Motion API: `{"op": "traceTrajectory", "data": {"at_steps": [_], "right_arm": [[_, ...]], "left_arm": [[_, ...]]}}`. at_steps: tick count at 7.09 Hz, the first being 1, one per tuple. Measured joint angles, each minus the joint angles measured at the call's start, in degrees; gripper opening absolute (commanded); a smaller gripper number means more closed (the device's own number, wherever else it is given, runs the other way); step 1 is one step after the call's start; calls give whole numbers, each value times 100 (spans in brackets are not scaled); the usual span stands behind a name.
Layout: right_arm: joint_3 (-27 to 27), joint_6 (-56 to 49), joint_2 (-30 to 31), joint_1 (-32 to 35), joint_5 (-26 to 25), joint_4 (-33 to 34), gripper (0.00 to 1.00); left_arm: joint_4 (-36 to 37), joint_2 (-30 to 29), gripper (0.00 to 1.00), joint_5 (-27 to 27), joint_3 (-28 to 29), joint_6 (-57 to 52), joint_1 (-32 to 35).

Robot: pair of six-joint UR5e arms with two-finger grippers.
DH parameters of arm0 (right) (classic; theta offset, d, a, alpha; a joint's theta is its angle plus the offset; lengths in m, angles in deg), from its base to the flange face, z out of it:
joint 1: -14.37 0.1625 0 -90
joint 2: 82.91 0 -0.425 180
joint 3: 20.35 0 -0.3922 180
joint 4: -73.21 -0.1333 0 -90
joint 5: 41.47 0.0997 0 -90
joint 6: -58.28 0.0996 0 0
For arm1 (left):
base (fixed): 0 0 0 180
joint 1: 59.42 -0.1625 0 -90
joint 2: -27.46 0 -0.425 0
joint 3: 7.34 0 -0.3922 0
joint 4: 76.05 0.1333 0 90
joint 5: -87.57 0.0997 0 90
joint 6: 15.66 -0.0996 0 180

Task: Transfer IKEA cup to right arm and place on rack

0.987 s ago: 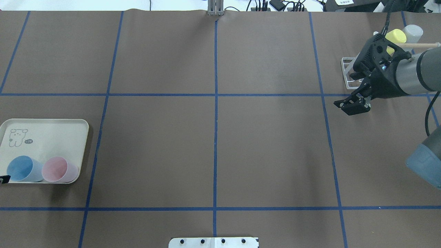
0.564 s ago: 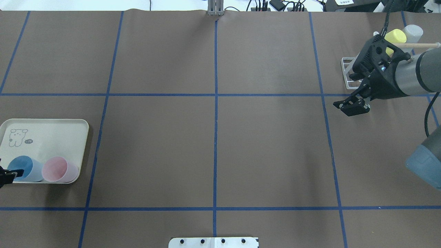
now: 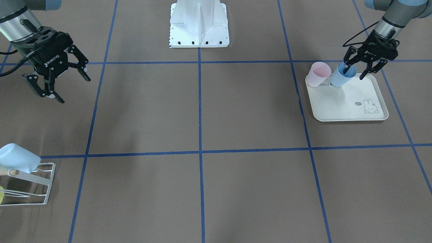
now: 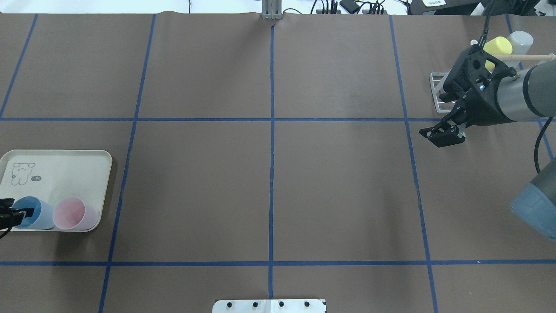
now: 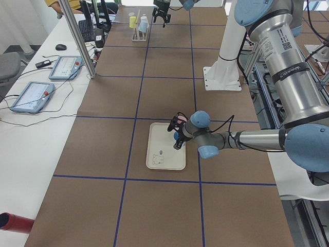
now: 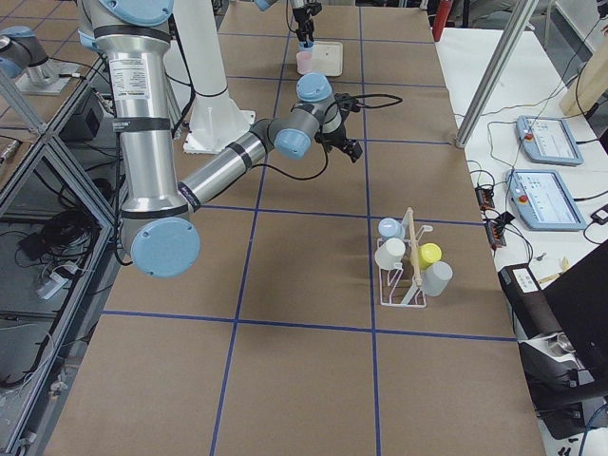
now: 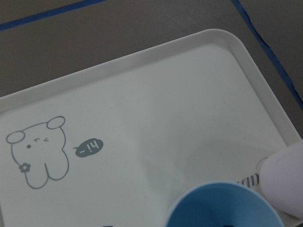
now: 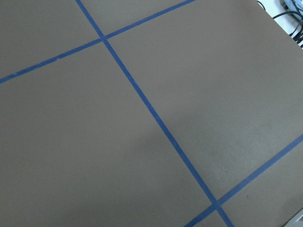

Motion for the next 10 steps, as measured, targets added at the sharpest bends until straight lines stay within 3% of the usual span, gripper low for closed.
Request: {"op": "traceTrajectory", "data": {"at_steps": [3,6,8,10], "right_arm": [[-52,-37,-21,-103,-7,-56,100],[-473,-5,-58,-318,-24,-870,100],[-579,18,-78,-481,-30,-1179,100],[-616,379,-79,-757,-54,-1775,100]], "left_arm": [[12,47,0,-68,-63,-162,383],[185,1,0,-679,-138,-1187,1602],[746,-54,0,-1297,-761,-1314,2217],[1416,-270,0,-2017,-1612,-606,2384]]}}
